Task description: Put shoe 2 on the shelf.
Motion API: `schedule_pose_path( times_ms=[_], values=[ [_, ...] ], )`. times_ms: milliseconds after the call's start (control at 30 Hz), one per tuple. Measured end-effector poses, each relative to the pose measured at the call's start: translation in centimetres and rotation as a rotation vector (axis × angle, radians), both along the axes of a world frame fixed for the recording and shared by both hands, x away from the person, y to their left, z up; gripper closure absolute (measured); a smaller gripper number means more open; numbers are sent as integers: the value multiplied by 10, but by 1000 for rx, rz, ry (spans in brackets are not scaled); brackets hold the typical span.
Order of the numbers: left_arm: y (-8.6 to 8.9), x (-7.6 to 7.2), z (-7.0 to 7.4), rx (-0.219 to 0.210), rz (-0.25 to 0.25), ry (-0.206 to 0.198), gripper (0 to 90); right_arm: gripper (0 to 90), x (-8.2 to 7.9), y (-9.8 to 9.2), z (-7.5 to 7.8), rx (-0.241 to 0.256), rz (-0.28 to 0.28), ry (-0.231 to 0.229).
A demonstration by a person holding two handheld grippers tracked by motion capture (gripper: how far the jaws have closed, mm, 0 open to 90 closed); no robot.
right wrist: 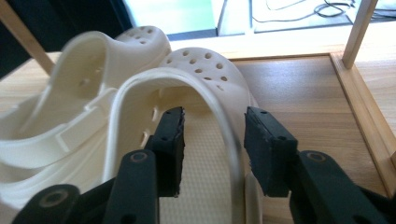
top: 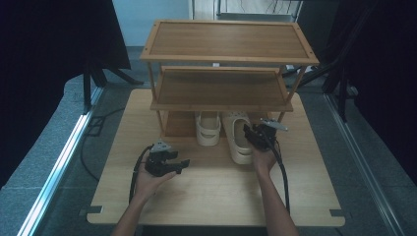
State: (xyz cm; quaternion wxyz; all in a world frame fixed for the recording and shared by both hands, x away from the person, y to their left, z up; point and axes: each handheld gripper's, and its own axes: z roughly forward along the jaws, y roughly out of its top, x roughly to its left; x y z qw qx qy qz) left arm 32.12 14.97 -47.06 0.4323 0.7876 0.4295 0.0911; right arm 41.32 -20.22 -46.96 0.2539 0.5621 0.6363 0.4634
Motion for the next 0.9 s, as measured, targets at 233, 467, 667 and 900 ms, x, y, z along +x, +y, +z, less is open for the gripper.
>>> schedule_pose_path(
  times_ms=[233,467,667,900],
  values=[
    [-2,0,-1,5,-2,1,372,520,-16,-11,0,36,21,-22],
    [-4,-1,-1,10,-8,2,372,516,-38,-19,7,5,64,-45],
    [-4,-1,-1,9,-8,1,372,515,-53,-25,16,-10,96,-60],
    [-5,-1,-1,10,-7,4,372,533,-75,-36,21,-37,138,-54]
  ],
)
